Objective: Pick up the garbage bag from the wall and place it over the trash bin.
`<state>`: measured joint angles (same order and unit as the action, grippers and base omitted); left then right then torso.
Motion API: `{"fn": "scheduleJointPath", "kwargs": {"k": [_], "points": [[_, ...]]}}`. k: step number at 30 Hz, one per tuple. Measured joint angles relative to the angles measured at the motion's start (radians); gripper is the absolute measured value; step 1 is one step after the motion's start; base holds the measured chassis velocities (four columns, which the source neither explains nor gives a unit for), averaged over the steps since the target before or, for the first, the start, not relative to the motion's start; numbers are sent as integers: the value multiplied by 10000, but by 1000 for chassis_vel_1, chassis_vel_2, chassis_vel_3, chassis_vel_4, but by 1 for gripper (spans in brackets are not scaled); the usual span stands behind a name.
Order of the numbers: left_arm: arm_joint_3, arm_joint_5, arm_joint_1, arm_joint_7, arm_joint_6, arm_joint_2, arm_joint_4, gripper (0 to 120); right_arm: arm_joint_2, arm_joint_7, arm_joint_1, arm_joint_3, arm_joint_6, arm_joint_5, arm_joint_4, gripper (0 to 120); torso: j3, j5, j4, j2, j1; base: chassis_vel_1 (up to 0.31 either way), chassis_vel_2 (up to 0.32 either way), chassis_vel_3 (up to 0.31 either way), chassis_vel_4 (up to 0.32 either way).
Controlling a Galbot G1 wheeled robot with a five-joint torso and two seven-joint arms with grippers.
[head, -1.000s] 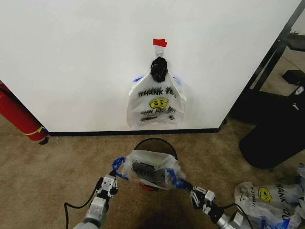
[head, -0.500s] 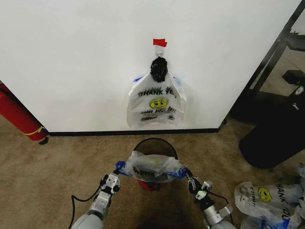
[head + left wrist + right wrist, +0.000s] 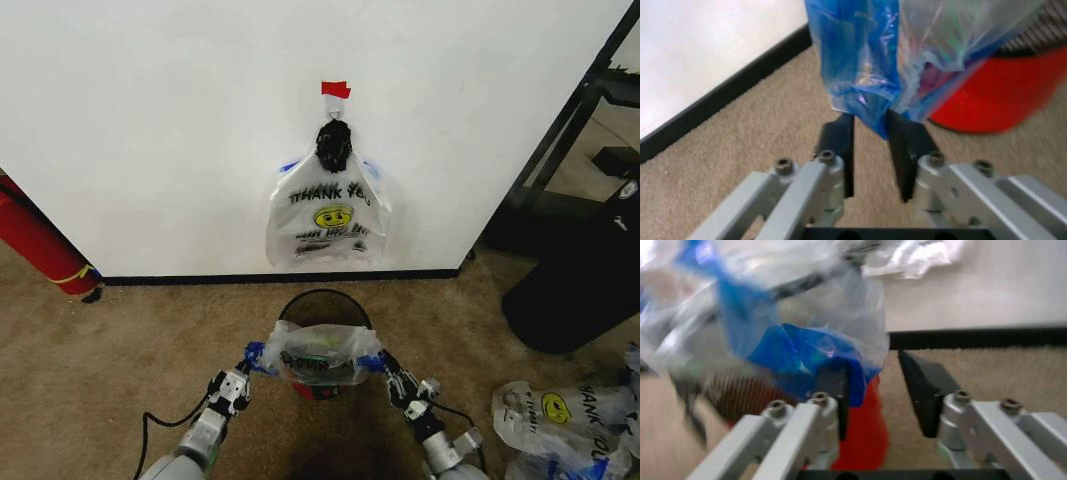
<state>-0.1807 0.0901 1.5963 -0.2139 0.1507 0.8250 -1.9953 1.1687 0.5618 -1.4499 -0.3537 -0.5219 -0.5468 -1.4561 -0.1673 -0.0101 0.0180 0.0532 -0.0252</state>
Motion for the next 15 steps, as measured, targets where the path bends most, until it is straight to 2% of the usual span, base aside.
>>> {"fn": "scheduleJointPath", "kwargs": {"k": [5, 7, 8, 11, 14, 15], "points": [[-305, -497, 574, 338, 240, -694, -726, 45, -626, 1255, -441, -965, -509, 1744, -756, 51, 0, -1, 1, 0, 0, 0, 0, 0, 0], [-461, -646, 804, 444, 421, -1013, -1077, 53, -767, 2183, -511, -1316, -651, 1944, -952, 59, 0, 1, 1, 0, 0, 0, 0, 0, 0], [-461, -646, 804, 444, 421, -1013, -1077, 53, -767, 2183, -511, -1316, -651, 1944, -952, 59, 0, 1, 1, 0, 0, 0, 0, 0, 0], [-906, -1249, 1384, 696, 690, -1518, -1668, 67, -968, 3626, -612, -1831, -794, 2122, -1281, 72, 0, 2, 2, 0, 0, 0, 0, 0, 0], [-1188, -1608, 1788, 576, 734, -1661, -2098, 80, -1093, 4531, -629, -2236, -848, 2065, -1471, 86, 0, 1, 0, 0, 0, 0, 0, 0, 0], [-1188, -1608, 1788, 576, 734, -1661, -2098, 80, -1093, 4531, -629, -2236, -848, 2065, -1471, 86, 0, 1, 0, 0, 0, 0, 0, 0, 0]]}}
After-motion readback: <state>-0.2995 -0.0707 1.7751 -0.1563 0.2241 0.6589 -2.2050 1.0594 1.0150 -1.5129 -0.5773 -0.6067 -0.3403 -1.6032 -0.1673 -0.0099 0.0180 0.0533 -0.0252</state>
